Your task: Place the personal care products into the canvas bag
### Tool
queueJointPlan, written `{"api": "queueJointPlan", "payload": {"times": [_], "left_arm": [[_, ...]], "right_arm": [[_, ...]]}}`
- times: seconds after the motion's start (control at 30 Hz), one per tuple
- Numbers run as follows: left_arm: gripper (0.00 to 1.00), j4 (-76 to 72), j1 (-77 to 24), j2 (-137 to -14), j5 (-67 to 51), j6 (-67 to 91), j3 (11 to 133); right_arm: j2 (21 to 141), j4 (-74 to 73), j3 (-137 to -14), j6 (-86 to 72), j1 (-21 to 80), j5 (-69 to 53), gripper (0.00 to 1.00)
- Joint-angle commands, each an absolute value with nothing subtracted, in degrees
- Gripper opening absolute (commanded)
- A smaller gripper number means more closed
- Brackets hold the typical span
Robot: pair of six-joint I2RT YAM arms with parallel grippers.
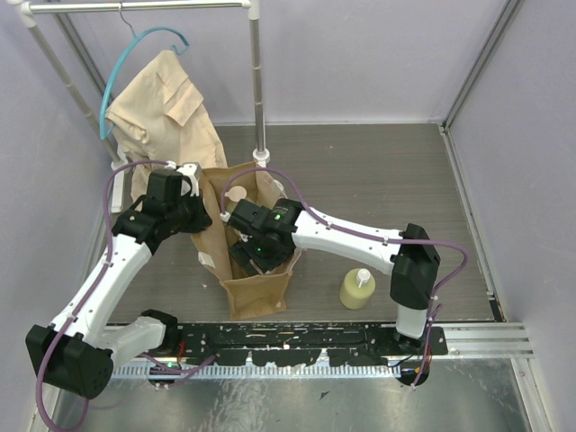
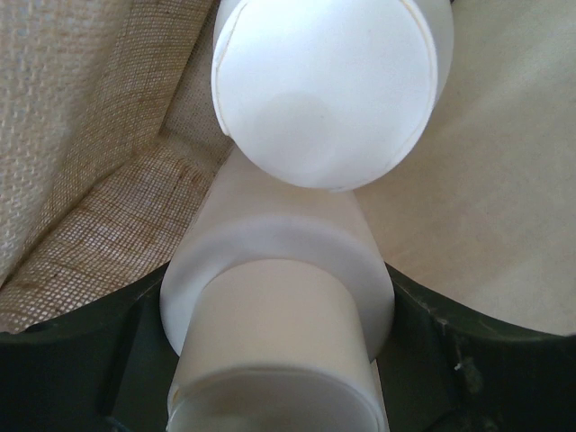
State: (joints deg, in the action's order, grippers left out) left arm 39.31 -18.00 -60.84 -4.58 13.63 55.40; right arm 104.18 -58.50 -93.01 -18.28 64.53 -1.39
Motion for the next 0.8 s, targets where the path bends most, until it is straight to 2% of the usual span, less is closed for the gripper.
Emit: {"api": "queueJointPlan", "payload": {"times": [0.0, 0.23, 0.27, 0.33, 0.43, 0.5, 0.67, 0.77], "left_arm": [[0.00, 42.4, -17.8, -60.3, -4.3, 12.7, 56.6], [0.00, 42.5, -17.9, -60.6, -4.3, 12.7, 56.9], [0.00, 42.5, -17.9, -60.6, -4.3, 12.7, 56.9], [0.00, 42.5, -17.8, -60.6, -4.2, 12.7, 57.0], [0.00, 42.6, -17.9, -60.6, -4.2, 12.7, 57.0], [0.00, 42.6, -17.8, -60.5, -4.2, 12.7, 57.0], [0.00, 42.8, -17.8, -60.6, -4.2, 12.7, 57.3], [0.00, 42.9, -17.9, -60.6, -4.2, 12.7, 57.3]], "right_arm": [[103.3, -54.4, -90.9, -19.6, 64.9, 0.0, 0.01], [105.4, -52.9, -88.2, -20.1, 66.0, 0.5, 0.01], [105.7, -53.3, -88.3, -19.9, 66.2, 0.8, 0.03], [105.5, -53.5, -88.5, -19.8, 66.5, 1.3, 0.19], [104.1, -53.3, -89.1, -19.8, 66.6, 1.6, 0.52], [102.5, -53.3, -89.6, -19.7, 66.6, 1.6, 0.68], [99.3, -53.7, -90.8, -19.3, 66.6, 1.7, 0.93], [97.5, -53.9, -91.0, -18.9, 66.6, 1.9, 1.00]]}}
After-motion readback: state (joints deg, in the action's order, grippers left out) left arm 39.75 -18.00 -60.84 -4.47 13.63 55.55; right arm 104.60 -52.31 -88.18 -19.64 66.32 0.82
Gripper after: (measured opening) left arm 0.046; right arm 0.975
